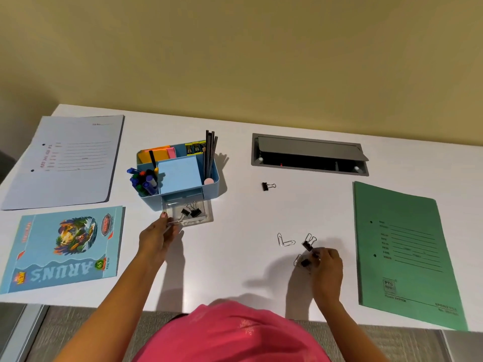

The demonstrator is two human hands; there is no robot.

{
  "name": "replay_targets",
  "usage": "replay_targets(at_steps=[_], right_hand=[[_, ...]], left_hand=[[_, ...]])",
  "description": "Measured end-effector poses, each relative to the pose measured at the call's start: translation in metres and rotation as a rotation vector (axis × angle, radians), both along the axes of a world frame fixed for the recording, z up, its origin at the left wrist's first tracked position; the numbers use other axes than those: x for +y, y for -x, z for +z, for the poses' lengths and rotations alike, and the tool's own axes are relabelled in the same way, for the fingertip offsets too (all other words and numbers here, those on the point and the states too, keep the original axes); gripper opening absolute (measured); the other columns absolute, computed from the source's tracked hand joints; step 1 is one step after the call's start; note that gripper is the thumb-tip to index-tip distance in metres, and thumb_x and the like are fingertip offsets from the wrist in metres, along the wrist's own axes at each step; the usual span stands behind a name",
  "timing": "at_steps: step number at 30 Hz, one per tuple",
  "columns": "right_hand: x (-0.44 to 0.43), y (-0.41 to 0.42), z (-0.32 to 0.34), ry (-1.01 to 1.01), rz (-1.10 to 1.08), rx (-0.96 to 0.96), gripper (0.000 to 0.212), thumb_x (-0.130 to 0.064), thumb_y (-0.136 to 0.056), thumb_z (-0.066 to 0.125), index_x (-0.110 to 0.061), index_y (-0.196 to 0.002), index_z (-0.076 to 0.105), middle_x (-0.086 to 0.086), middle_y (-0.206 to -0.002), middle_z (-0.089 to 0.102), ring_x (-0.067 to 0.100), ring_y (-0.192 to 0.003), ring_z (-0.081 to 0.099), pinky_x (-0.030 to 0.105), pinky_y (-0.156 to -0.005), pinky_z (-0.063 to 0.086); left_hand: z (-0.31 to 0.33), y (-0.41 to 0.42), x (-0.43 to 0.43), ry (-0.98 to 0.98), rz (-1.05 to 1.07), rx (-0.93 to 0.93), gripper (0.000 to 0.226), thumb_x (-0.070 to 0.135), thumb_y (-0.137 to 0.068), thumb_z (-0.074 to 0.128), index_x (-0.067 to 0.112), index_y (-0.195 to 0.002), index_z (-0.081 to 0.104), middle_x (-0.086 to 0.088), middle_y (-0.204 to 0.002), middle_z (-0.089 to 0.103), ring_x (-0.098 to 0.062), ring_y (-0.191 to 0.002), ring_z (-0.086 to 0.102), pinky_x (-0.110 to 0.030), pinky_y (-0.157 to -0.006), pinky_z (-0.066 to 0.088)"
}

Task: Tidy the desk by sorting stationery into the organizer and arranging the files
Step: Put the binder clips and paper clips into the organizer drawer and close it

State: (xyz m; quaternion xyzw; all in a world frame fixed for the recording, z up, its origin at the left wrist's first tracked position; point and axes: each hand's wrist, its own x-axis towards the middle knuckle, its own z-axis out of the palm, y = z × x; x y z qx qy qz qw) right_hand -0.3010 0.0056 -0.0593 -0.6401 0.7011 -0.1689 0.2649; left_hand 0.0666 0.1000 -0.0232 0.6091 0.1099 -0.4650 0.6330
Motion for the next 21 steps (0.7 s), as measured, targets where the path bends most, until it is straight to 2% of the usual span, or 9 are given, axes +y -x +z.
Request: replay_targets(at_steps=[2,6,9,12,14,16,19,21], right_hand=[[0.006,-0.002,0.004,0.062,0.006,-0.01,0.026,0.009,-0.085,0.053,-0.013,-0.096,0.062,0.009,-0.102,0.056,0.02,-0.088,0.052,0.026,-0.075,0.04],[0.016,-0.001,0.005,0.233,0.139,0.111,0.035,0.02,-0.073,0.063,-0.001,-0.101,0.065,0.011,-0.095,0.061,0.026,-0.085,0.055,0.028,-0.067,0.041],[0.014,0.002,0.001,0.244,0.181,0.165,0.042,0.022,-0.066,0.066,-0.001,-0.101,0.064,0.012,-0.094,0.061,0.029,-0.085,0.055,0.029,-0.062,0.041],[0.005,-0.002,-0.006,0.225,0.167,0.184,0.034,0.015,-0.071,0.07,0.002,-0.1,0.06,0.016,-0.089,0.058,0.034,-0.081,0.053,0.034,-0.059,0.042],[0.001,-0.01,-0.004,0.246,0.14,0.129,0.029,0.008,-0.077,0.07,0.001,-0.102,0.057,0.016,-0.092,0.055,0.032,-0.084,0.051,0.033,-0.065,0.041],[-0.002,-0.028,0.008,0.296,0.162,0.022,0.027,0.005,-0.08,0.068,-0.006,-0.102,0.056,0.01,-0.094,0.054,0.025,-0.089,0.047,0.032,-0.073,0.042],[-0.008,-0.076,0.033,0.36,0.303,-0.159,0.026,0.002,-0.083,0.065,-0.017,-0.098,0.057,-0.005,-0.095,0.053,0.017,-0.09,0.046,0.035,-0.08,0.043],[-0.01,-0.115,0.048,0.33,0.423,-0.268,0.026,-0.004,-0.087,0.063,-0.024,-0.102,0.057,-0.009,-0.1,0.049,0.012,-0.093,0.043,0.03,-0.083,0.04]], left_hand=[[0.003,0.001,0.0,0.004,0.003,0.001,0.02,0.021,-0.095,0.053,0.003,-0.089,0.061,-0.015,-0.091,0.064,-0.026,-0.087,0.063,-0.026,-0.057,0.059],[0.005,0.001,-0.001,-0.008,0.009,0.011,0.019,0.021,-0.095,0.054,0.003,-0.091,0.061,-0.013,-0.091,0.064,-0.025,-0.087,0.064,-0.025,-0.06,0.059],[0.006,0.002,0.0,-0.006,0.008,0.009,0.02,0.021,-0.095,0.054,0.003,-0.091,0.061,-0.013,-0.092,0.064,-0.025,-0.086,0.064,-0.024,-0.059,0.059],[0.009,0.003,0.0,-0.001,0.002,0.013,0.02,0.02,-0.095,0.053,0.003,-0.09,0.061,-0.014,-0.089,0.063,-0.025,-0.083,0.063,-0.023,-0.053,0.058],[0.009,0.003,0.0,0.001,-0.005,0.018,0.02,0.02,-0.095,0.053,0.002,-0.09,0.061,-0.015,-0.089,0.063,-0.026,-0.084,0.063,-0.024,-0.053,0.058],[0.008,0.001,0.0,0.002,-0.005,0.025,0.02,0.02,-0.095,0.053,0.002,-0.091,0.061,-0.016,-0.09,0.064,-0.027,-0.085,0.063,-0.025,-0.055,0.059],[0.006,0.0,0.001,-0.004,-0.003,0.028,0.019,0.021,-0.095,0.054,0.003,-0.092,0.062,-0.015,-0.093,0.064,-0.026,-0.087,0.063,-0.026,-0.061,0.06],[0.006,0.0,0.001,-0.01,-0.002,0.029,0.019,0.021,-0.094,0.055,0.003,-0.092,0.062,-0.015,-0.094,0.064,-0.027,-0.088,0.063,-0.026,-0.062,0.06]])
